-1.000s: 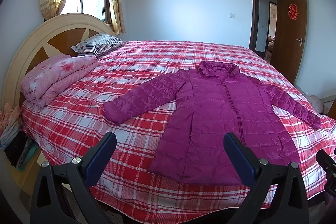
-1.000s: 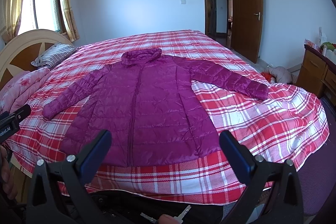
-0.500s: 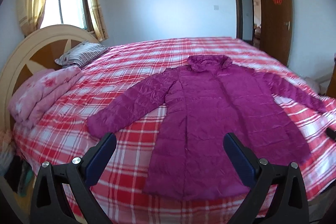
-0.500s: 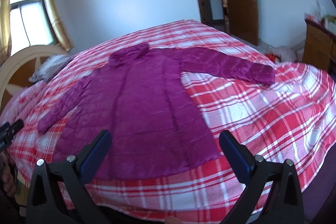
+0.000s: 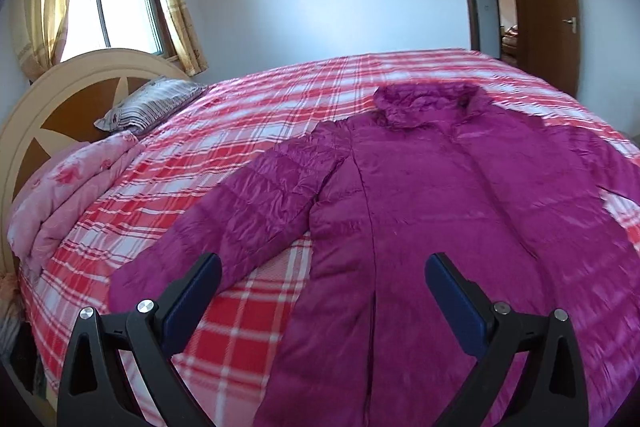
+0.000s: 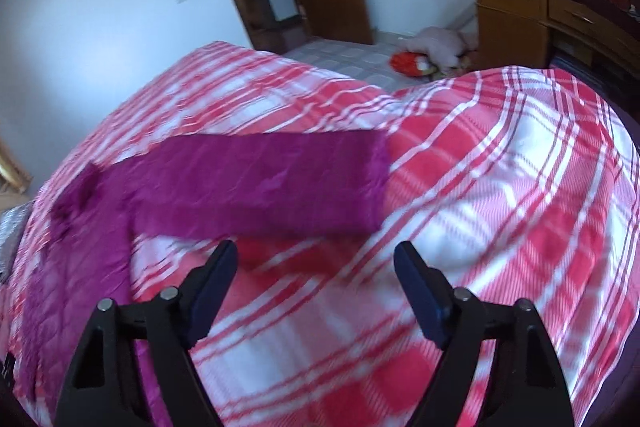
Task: Fold large clothes
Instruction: 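Reach the right tool to the jacket sleeve cuff and grasp it, then lift the sleeve with the right tool and fold it across the jacket body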
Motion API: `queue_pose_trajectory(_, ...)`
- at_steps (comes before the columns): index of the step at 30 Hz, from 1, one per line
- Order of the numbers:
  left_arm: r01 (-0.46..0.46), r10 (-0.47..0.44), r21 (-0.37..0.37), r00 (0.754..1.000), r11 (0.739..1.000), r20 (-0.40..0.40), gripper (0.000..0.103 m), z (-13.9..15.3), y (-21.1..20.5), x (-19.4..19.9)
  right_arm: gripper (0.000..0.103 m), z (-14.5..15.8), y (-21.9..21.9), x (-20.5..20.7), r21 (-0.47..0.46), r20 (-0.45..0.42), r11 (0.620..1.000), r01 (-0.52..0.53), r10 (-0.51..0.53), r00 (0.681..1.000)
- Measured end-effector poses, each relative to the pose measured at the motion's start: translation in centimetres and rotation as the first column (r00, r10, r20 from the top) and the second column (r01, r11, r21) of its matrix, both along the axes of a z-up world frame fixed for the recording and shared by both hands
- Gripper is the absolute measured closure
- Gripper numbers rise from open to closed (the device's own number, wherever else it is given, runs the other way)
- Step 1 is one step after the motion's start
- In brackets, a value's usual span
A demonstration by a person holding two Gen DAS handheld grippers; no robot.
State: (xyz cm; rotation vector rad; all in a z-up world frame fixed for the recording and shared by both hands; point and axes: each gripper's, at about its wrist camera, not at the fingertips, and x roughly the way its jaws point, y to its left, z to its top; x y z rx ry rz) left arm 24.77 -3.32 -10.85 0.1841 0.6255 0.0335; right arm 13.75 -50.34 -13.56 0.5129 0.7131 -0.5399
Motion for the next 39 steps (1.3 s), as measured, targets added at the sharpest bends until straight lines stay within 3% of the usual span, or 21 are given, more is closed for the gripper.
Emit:
queue_pose_trajectory(5,-0.030,0.031,0.032,0.999,0.999,-0.026,0.001,-1.9,-0.8,3.8,0.039,-1.2,-2.9,3.5,0.019,-0.080,0.999,0.029,-0.027,0.996)
queue_pose_trajectory(8,-0.048,0.051,0.058,0.998,0.997,-0.045,0.001,-3.1,-1.1,5.3,0.054,-1.5,-2.9,5.2,-0.035,-0.139,0.999,0.003,-0.008,0.990)
queue_pose_trajectory(10,-0.051,0.055,0.052,0.996,0.997,-0.068,0.001,-3.7,-1.0,6.0,0.073,-2.1,-2.7,5.7,-0.019,-0.175,0.999,-0.029,0.025,0.984)
queue_pose_trajectory(13,-0.054,0.057,0.034,0.994,0.998,-0.091,0.001,-4.3,-0.9,6.2,0.086,-1.8,-2.1,6.1,-0.079,-0.189,0.993,-0.085,0.069,0.980)
queue_pose_trajectory(16,-0.044,0.046,0.030,0.995,0.999,-0.094,0.001,-4.5,-1.0,6.1,0.088,-0.5,-2.1,6.0,-0.105,-0.167,0.990,-0.092,0.073,0.983)
queue_pose_trajectory(21,-0.038,0.037,-0.006,0.996,0.999,-0.087,0.001,-4.2,-0.7,5.8,0.088,5.1,-1.0,6.5,-0.260,-0.102,0.961,-0.090,0.066,0.993)
queue_pose_trajectory(26,-0.041,0.037,-0.042,0.995,0.998,-0.089,0.001,-3.9,-0.2,5.5,0.089,11.8,4.0,8.6,-0.469,-0.037,0.871,-0.147,0.147,0.988)
queue_pose_trajectory(29,-0.038,0.033,-0.054,0.996,0.998,-0.088,0.001,-3.8,0.2,5.2,0.089,14.6,7.5,9.8,-0.547,-0.013,0.815,-0.188,0.217,0.976)
queue_pose_trajectory(33,-0.038,0.032,-0.071,0.996,0.997,-0.082,0.001,-3.5,0.9,4.9,0.089,16.5,13.0,11.5,-0.642,-0.031,0.720,-0.263,0.319,0.947)
queue_pose_trajectory(39,-0.052,0.044,-0.101,0.996,0.994,-0.078,0.001,-3.1,2.3,4.6,0.089,16.1,21.1,14.0,-0.724,-0.105,0.572,-0.386,0.462,0.881)
